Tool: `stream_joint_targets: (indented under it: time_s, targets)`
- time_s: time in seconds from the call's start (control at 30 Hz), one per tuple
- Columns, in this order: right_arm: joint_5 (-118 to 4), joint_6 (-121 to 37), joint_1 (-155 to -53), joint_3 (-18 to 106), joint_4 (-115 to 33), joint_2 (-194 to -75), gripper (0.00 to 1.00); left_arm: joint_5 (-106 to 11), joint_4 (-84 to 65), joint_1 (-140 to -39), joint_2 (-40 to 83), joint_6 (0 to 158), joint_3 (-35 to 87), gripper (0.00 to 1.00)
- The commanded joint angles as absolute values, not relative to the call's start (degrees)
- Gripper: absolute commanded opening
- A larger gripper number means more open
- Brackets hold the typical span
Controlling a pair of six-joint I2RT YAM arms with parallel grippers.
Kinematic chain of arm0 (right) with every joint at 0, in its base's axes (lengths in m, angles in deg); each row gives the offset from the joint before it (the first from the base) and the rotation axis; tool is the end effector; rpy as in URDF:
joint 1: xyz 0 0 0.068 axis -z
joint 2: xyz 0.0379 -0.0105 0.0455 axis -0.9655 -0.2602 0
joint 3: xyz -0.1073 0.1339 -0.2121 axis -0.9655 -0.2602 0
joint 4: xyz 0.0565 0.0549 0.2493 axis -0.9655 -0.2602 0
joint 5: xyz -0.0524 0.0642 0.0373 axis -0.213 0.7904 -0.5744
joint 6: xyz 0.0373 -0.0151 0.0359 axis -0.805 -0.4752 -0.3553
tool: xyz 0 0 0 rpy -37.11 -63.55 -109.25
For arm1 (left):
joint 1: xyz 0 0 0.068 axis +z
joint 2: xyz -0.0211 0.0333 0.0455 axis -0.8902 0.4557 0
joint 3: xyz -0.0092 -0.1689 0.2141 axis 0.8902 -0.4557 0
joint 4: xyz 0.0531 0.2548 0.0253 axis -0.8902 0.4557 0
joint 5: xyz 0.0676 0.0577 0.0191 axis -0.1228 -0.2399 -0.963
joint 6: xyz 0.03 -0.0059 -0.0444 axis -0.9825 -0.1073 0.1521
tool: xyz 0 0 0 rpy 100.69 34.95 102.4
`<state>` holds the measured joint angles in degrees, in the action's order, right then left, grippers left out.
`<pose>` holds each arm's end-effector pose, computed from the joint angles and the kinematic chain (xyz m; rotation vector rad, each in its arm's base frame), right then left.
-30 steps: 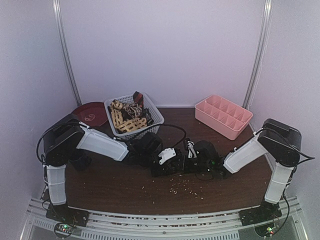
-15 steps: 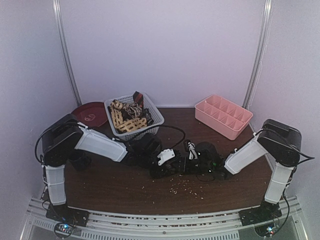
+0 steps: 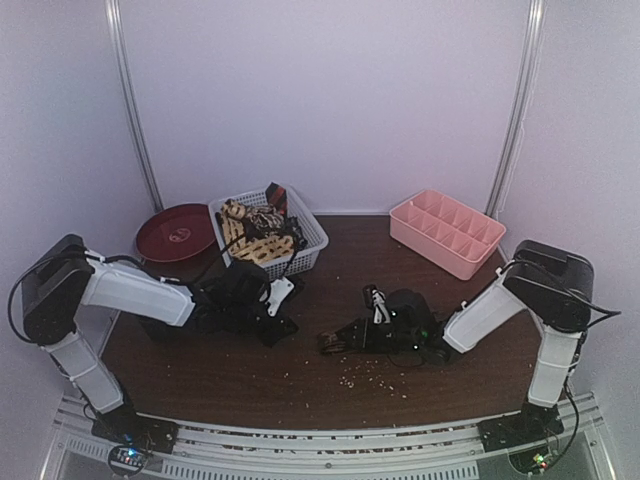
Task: Roll the ties
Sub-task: Roll the tie at the center of the board.
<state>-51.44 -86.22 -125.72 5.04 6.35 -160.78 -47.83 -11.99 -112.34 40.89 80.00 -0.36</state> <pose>0.2055 0.2647 0.1092 -0.1627 2.2529 1.2872 0.2085 -0.2509 0.1530 0.8445 2.3018 -0.6670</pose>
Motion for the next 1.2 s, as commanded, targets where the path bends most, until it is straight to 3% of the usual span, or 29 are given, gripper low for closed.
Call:
stream_joint_targets:
  time_s: [0.0,0.1,0.6,1.17]
  targets:
    - [-52.4,-89.0,-128.5,7.1,5.4,-163.0,0.22,-53.9,-10.4,-111.2,36.4,90.0,-1.5,0.09]
    - [-53.5,-89.9,-129.5,7.9,5.7,-163.4,0.22,-54.1,-10.5,-111.1,34.8,93.4,-3.3,0.00]
    - [-54.8,-84.7,-129.9,8.8,3.0,-161.7,0.23,-41.1,-29.2,-115.9,41.0,106.7,-6.1,0.00]
    - [-54.8,-83.2,-129.9,9.4,1.3,-160.7,0.23,-41.0,-30.4,-119.1,46.9,108.5,-1.0,0.00]
